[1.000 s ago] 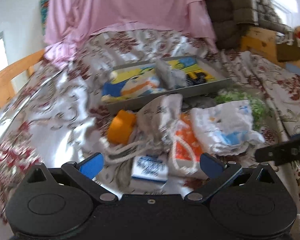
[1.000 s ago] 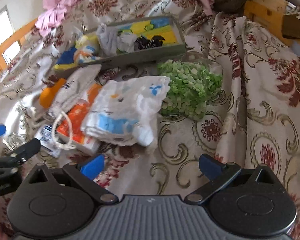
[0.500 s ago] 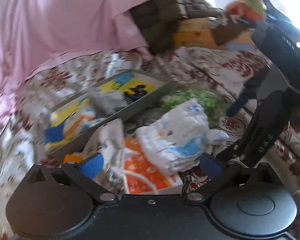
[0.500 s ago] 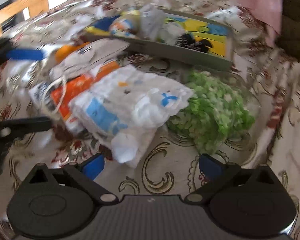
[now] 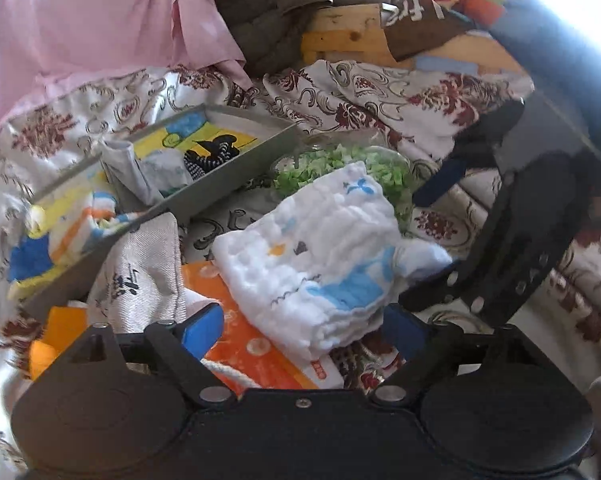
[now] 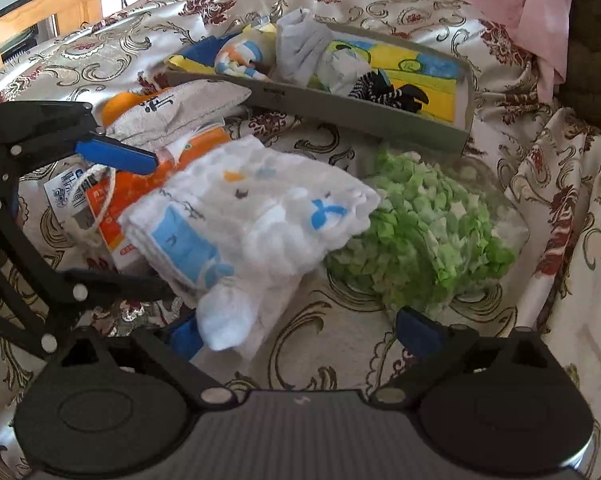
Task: Organize soft objects
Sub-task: 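Lower both tools onto the white diaper cloth and close the left tool on it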
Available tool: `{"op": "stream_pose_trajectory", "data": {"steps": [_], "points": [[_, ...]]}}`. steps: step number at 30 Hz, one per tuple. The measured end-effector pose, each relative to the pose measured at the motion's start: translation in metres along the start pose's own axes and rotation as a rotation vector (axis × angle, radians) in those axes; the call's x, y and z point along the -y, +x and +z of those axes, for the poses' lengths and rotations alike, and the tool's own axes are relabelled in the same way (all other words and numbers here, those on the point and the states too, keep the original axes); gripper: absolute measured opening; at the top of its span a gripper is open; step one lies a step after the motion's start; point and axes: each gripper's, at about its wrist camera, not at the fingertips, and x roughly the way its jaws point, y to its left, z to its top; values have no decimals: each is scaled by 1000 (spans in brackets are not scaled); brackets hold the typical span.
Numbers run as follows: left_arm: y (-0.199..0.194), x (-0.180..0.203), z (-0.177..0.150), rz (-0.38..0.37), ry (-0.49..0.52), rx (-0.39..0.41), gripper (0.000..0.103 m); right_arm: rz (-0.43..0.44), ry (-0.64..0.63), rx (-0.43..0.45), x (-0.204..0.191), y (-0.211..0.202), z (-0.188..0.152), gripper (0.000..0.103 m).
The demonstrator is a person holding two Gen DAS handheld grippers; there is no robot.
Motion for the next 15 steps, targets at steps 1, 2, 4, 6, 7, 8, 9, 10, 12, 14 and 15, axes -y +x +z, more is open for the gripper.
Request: {"op": "stream_pose_trajectory", "data": {"steps": [1, 2, 4, 6, 7, 8, 9, 10, 12, 14, 15], "points": [[2, -1, 2, -8, -14, -2, 83, 5, 4, 1, 0, 1, 0, 97], [3, -4, 3, -19, -31, -5, 78, 17, 11, 0, 0, 2, 1, 94], [7, -9, 5, -33, -67, -5, 73, 49, 21, -3, 0, 4, 1, 91], [9, -14, 7, -41, -96, 1, 68, 62, 1, -15, -4, 7, 1, 89], [10, -16, 7, -42, -107, 1, 61, 64, -12, -22, -6, 8, 1, 89], [10, -18, 8, -33, -114, 2, 52, 63, -26, -27, -8, 9, 0, 89], [11, -20, 8, -20, -124, 2, 47, 60, -37, -29, -10, 9, 0, 89], [11, -22, 8, -14, -136, 1, 40, 57, -43, -30, -11, 10, -1, 89], [10, -28, 9, -24, -170, -5, 33, 50, -39, -32, -11, 11, -1, 89], [10, -33, 12, -39, -211, -15, 23, 40, -29, -27, -9, 11, -1, 89], [9, -34, 12, -40, -226, -16, 21, 39, -22, -22, -8, 11, -1, 88]]}}
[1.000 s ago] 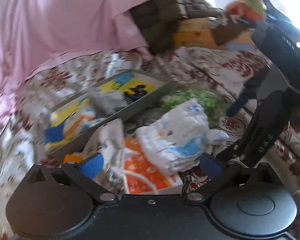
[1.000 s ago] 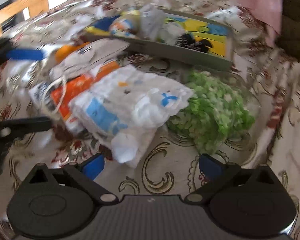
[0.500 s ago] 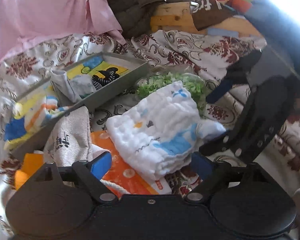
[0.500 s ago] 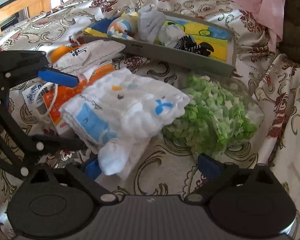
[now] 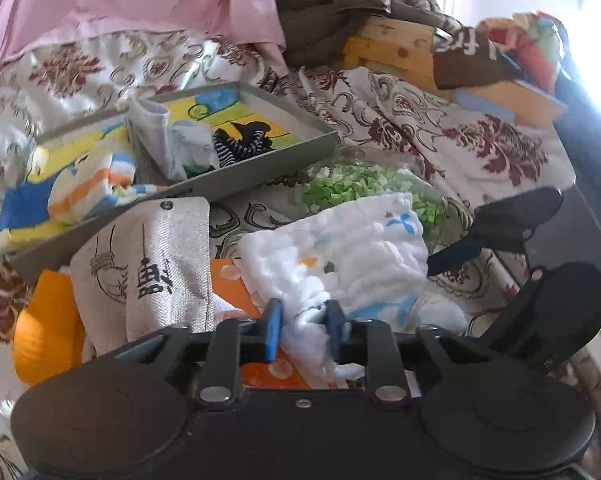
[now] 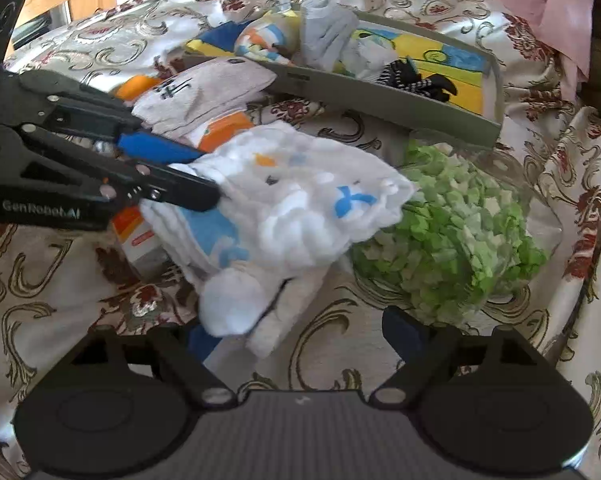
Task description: Organize soft objects
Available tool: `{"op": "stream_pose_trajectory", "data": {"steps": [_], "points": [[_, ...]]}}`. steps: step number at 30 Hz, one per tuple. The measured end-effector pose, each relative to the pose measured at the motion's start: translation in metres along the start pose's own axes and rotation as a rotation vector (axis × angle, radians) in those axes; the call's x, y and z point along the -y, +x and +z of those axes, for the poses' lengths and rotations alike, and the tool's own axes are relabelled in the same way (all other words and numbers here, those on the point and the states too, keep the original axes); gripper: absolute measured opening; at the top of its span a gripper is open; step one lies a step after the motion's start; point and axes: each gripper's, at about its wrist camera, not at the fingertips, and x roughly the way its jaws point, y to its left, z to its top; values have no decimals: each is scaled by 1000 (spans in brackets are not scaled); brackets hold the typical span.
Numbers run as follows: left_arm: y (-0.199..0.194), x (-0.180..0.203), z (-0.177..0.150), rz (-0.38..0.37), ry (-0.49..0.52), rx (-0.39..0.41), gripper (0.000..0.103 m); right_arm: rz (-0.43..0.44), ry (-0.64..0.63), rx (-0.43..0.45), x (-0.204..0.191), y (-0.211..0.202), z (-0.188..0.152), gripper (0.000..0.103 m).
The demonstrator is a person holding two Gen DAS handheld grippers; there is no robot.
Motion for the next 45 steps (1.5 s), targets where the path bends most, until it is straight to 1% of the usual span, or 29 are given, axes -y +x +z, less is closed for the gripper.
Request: {"op": "stream_pose_trajectory", "data": {"steps": [2, 4, 7, 9, 10, 13, 15, 16, 17, 18, 19, 21, 22, 23, 24, 25, 26, 28, 29, 33, 37, 40, 45], "points": [[-3, 0, 2, 15, -12, 0, 17, -2, 14, 5, 3, 0, 0, 85], [-6, 0, 3, 52, -24, 1, 16, -9, 34, 1, 6, 1, 0, 81], [-14, 1, 7, 109, -41, 2, 15, -18, 52, -4, 10, 2, -1, 76], [-21, 3, 8, 159, -29, 7, 15, -35, 54, -9, 10, 3, -2, 72], [-23, 4, 9, 172, -27, 5, 15, -40, 58, -8, 11, 3, -2, 71], [-26, 5, 9, 163, -33, -5, 15, -25, 64, 2, 10, 4, -1, 64], [-25, 3, 8, 139, -42, -10, 19, -16, 51, 6, 7, 5, 0, 53], [-23, 3, 7, 128, -49, -15, 24, -16, 42, 7, 6, 6, 0, 50], [-22, 1, 6, 113, -65, -20, 28, -20, 35, 8, 3, 6, 0, 44], [-21, 0, 5, 101, -82, -21, 29, -27, 30, 11, 2, 6, 0, 38], [-20, -3, 4, 89, -103, -24, 33, -34, 26, 17, 0, 6, 1, 35], [-19, -6, 3, 66, -133, -25, 42, -40, 31, 39, 0, 3, 2, 23], [-19, -6, 2, 56, -140, -18, 52, -41, 39, 53, 1, 2, 3, 21], [-20, -6, 2, 43, -147, -11, 64, -40, 46, 64, 3, 0, 4, 18], [-20, -6, 1, 30, -154, -4, 70, -41, 55, 77, 4, -1, 5, 16], [-20, -5, 0, 20, -157, 0, 78, -40, 63, 86, 6, -2, 5, 15], [-19, -4, 0, 9, -154, 2, 83, -34, 72, 93, 7, -3, 6, 15], [-16, 0, -1, -12, -125, 2, 89, -23, 81, 99, 8, -4, 6, 15], [-15, 3, -2, -12, -103, 0, 91, -15, 85, 102, 8, -4, 7, 15], [-9, 14, -6, -5, 4, -17, 92, -1, 88, 126, 8, -8, 8, 15], [-3, 21, -11, 13, 82, -18, 95, 27, 98, 167, 9, -14, 10, 15], [-1, 25, -12, 28, 100, -11, 95, 50, 102, 193, 9, -17, 11, 15], [1, 27, -15, 24, 120, 1, 99, 112, 93, 258, 3, -26, 15, 15]]}}
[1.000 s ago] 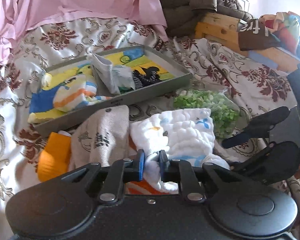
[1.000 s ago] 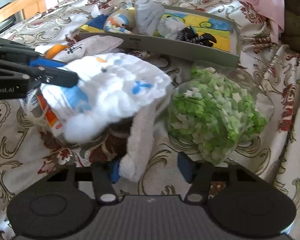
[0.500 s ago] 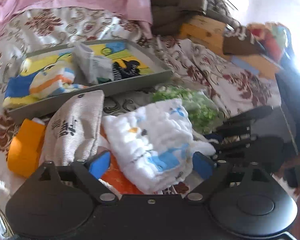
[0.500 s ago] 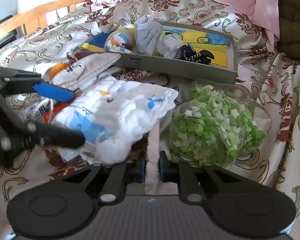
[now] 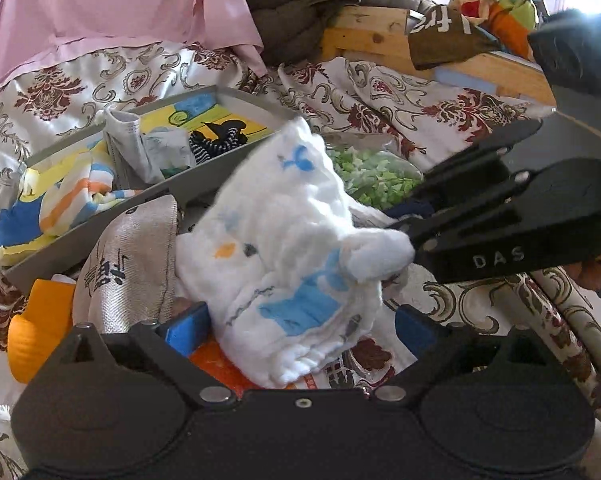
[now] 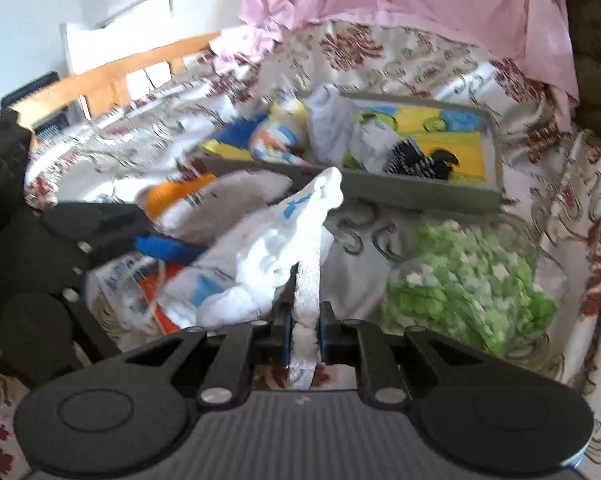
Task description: Organize soft objects
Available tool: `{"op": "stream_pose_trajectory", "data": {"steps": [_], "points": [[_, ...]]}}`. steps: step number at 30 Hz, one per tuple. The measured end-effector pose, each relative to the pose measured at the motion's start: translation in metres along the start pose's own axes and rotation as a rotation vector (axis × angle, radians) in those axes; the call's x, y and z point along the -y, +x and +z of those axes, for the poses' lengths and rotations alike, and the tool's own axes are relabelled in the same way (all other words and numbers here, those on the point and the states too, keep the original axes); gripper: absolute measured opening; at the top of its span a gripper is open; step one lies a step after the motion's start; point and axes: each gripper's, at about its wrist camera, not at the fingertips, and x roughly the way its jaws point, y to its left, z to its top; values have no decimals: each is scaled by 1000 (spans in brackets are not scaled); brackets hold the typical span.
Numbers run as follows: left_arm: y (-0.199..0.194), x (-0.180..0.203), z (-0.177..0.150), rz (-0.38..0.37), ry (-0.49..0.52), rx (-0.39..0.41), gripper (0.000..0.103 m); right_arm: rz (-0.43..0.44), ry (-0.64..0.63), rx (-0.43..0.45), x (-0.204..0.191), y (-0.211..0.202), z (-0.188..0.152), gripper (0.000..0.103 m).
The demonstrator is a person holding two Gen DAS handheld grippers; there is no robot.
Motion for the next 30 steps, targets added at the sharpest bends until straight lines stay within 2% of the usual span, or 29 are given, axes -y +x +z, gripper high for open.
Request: {"op": "stream_pose_trajectory", "data": {"steps": [3, 6, 12, 14, 17, 22, 30], "points": [[-1, 0, 0, 13, -1, 15, 99, 35, -1, 22, -3, -3, 2, 15], [-4, -5, 0, 10, -43, 47, 90, 60, -15, 23, -6, -2, 2, 15], [-6, -11, -1, 10, -59, 63, 62, 71, 1, 33, -5, -4, 2, 15], [-7, -10, -2, 11, -54, 65, 48, 71, 1, 34, -5, -5, 2, 15], [-9, -12, -3, 11, -70, 75, 37, 62, 4, 32, -5, -5, 2, 15], [-20, -18, -4, 3, -131, 133, 30, 52, 15, 57, -4, -11, 3, 15], [-52, -6, 1, 12, -178, 245, 29, 44, 47, 126, -5, -30, 5, 15]]}}
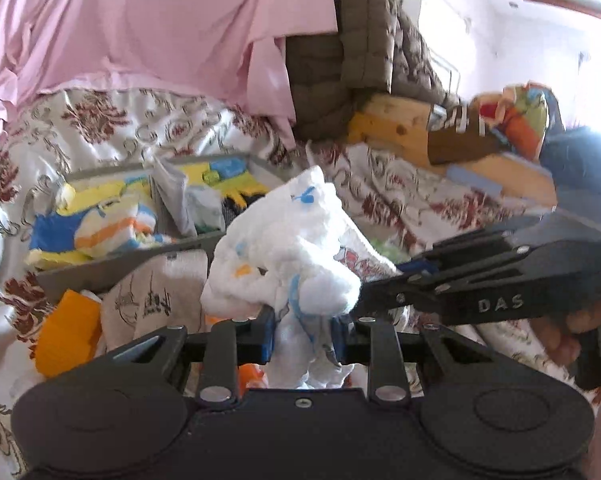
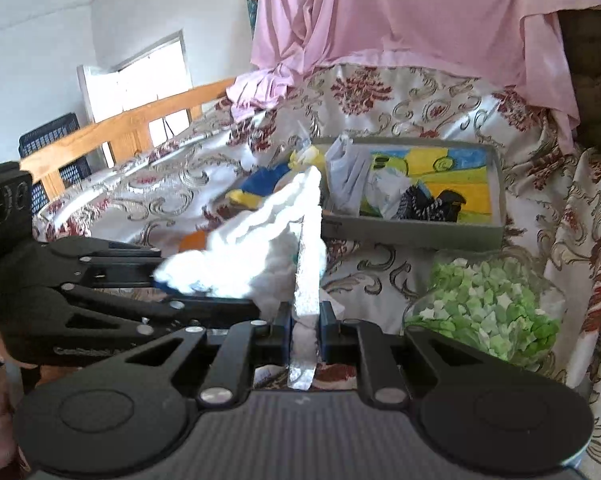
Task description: Organize soft objects
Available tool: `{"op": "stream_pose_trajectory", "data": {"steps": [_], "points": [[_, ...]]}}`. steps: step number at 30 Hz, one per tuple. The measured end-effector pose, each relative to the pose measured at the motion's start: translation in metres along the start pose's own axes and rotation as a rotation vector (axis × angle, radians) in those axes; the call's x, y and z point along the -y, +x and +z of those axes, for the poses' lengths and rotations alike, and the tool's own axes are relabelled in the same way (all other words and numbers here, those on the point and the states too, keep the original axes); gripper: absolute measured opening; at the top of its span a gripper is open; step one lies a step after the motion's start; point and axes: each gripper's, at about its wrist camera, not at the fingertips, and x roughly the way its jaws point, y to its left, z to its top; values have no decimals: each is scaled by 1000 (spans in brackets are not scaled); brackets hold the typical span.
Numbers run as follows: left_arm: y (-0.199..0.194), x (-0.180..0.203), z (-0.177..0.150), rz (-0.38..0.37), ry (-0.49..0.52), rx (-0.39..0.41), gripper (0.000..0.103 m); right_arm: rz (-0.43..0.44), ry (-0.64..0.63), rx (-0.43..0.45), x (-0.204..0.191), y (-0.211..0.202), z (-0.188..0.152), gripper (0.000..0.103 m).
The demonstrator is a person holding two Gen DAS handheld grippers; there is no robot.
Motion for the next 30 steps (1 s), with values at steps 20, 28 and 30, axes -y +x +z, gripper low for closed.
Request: {"op": "stream_pose_trajectory", "data": {"steps": [20, 28, 30], "points": [[-6, -20, 79, 118, -105, 189, 29, -114, 136, 244, 31, -7, 52, 15], [83, -62, 134, 124, -152, 178, 29, -186, 327, 284, 97, 62, 93, 15], [105, -72, 140, 109, -192, 155, 29, -200, 358, 267, 110, 75, 94, 15]]}}
